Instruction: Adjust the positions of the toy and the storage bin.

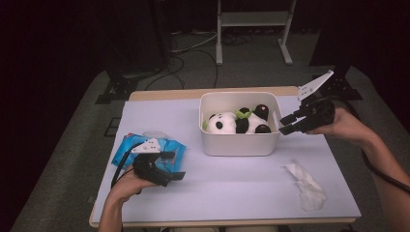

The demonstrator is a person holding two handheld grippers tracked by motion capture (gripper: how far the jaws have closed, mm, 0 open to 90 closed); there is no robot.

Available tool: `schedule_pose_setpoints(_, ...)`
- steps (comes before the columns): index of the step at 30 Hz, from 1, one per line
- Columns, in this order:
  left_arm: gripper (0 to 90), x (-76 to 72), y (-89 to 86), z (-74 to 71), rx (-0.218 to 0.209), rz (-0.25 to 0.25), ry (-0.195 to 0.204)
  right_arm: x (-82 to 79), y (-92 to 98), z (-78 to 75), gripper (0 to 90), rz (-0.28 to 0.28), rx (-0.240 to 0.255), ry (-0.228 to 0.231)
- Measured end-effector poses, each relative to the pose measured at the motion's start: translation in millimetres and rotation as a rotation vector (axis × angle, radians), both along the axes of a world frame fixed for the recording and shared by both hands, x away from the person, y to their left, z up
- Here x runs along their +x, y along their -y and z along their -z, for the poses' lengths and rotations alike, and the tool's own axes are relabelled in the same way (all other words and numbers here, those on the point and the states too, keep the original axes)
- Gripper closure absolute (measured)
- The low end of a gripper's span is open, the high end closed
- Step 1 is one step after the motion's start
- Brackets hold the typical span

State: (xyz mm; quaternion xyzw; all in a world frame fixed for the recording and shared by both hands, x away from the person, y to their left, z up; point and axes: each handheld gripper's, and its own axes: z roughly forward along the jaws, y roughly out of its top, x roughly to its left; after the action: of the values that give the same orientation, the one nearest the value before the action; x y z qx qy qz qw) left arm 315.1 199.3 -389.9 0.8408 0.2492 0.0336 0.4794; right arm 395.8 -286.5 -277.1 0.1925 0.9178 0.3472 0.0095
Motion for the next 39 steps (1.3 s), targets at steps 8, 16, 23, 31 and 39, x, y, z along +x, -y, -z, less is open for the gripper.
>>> schedule_pose_setpoints(8, 9.3, -1.1, -1.0, -1.0, -0.008, -0.007, -0.002, -7.4, 9.7, 14.9, 53.6, 0.029, 0.017, -0.018)
schedule_pose_setpoints(16, 9.3, -1.1, -0.8, -0.9, -0.004, -0.004, -0.001, -13.0, 16.4, 26.7, 53.6, 0.043, 0.035, -0.023)
schedule_pose_setpoints(23, 9.3, -1.3, 0.0, -0.5, -0.006, -0.005, -0.002, -16.5, 18.5, 43.7, 52.6, 0.054, 0.062, -0.037)
schedule_pose_setpoints(31, 9.3, -2.0, -1.3, -1.5, -0.004, -0.007, 0.002, -21.1, 19.9, 63.0, 51.6, 0.062, 0.076, -0.055)
schedule_pose_setpoints(39, 9.3, -2.7, -2.0, -1.5, -0.006, -0.016, 0.005, -26.1, 22.7, 76.4, 51.1, 0.073, 0.081, -0.066)
